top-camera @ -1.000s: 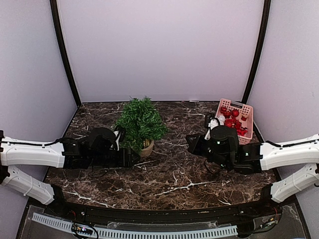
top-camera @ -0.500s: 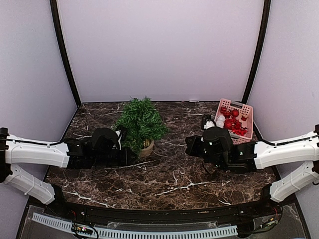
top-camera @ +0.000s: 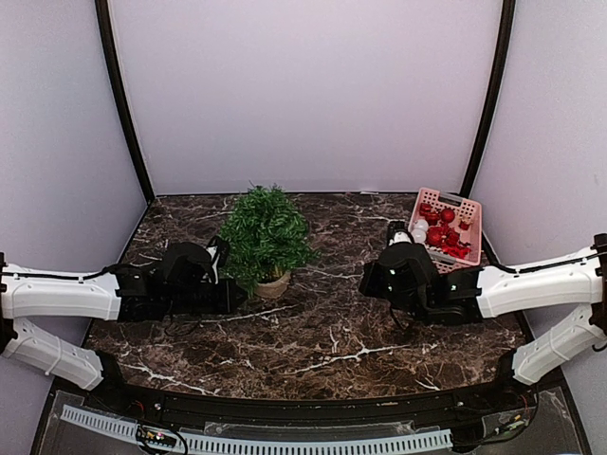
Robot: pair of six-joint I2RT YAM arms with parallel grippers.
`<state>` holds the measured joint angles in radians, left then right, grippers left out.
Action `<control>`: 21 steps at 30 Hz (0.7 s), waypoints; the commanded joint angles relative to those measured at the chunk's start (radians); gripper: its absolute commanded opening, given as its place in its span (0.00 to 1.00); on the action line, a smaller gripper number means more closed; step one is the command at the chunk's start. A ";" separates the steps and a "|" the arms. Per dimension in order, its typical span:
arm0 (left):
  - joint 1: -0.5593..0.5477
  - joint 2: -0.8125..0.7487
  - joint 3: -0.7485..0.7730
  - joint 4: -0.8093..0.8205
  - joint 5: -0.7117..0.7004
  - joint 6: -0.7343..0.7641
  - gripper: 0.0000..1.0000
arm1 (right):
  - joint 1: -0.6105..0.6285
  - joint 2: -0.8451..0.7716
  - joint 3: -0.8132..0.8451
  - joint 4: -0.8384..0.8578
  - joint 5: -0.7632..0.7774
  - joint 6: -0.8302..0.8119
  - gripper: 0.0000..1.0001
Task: Decorate the small christmas tree
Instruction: Wrap the light string in the gap of the branches.
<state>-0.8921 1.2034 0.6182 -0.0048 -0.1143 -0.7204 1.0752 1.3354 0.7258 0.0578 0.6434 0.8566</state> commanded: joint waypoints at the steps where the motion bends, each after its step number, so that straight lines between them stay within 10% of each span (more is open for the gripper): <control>1: 0.020 -0.046 -0.013 -0.046 -0.010 0.089 0.00 | -0.010 -0.033 0.048 -0.020 0.041 -0.036 0.00; 21: 0.063 -0.093 -0.053 -0.069 -0.001 0.251 0.00 | -0.052 -0.001 0.240 -0.053 0.008 -0.153 0.00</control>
<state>-0.8383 1.1347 0.5854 -0.0620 -0.1120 -0.4969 1.0534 1.2919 0.9192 -0.0002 0.6544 0.7296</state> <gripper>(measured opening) 0.023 0.006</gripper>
